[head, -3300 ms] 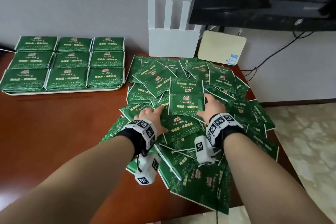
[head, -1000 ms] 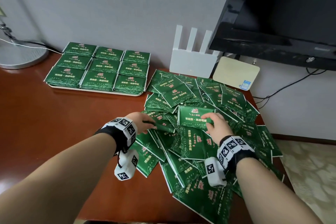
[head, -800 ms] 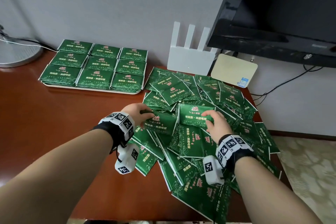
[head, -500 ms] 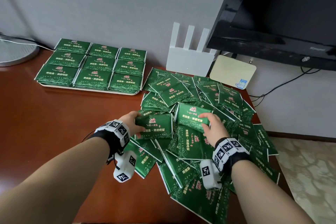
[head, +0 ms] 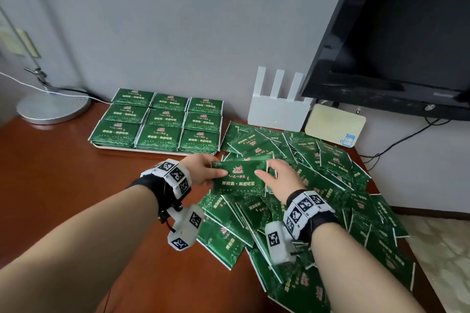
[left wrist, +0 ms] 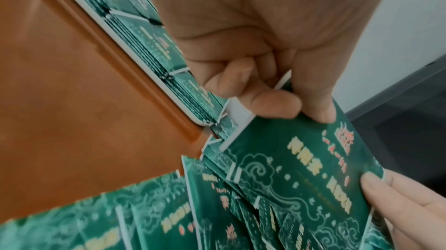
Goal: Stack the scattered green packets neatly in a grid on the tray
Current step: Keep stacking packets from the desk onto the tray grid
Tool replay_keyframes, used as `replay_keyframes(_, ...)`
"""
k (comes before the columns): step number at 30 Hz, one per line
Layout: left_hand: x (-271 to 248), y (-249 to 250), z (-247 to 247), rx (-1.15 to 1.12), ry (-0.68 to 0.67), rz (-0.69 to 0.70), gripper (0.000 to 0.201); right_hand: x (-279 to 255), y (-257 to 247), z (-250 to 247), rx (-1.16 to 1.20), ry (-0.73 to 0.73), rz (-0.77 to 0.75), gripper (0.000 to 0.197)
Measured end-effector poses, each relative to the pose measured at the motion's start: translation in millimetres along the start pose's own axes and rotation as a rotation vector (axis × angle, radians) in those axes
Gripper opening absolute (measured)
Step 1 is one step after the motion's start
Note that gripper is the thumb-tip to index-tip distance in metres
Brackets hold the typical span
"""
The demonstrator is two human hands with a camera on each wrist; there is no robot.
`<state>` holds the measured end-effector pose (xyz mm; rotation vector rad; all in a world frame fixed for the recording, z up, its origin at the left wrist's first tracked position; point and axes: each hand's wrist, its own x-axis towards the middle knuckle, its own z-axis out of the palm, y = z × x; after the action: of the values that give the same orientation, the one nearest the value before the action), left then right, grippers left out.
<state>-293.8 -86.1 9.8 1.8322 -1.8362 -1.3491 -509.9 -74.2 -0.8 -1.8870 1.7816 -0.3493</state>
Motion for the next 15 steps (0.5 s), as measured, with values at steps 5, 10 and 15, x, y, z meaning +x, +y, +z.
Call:
replay_keyframes(5,-18.9,-23.1,-42.3,-0.001,0.02,0.05,0.01,9.1,-43.5,12.9,0.123,0.062,-0.01,0.014)
replay_keyframes(10,-33.8,-61.5,-96.4,-0.007,0.137,0.033,0.022,29.3,-97.4,36.5,0.127,0.051,-0.092,0.015)
replay_keyframes(15,-30.2,-102.8,-161.9,0.133,0.272,-0.061,0.036,48.9,-128.7,39.7,0.236,0.172,-0.036,0.028)
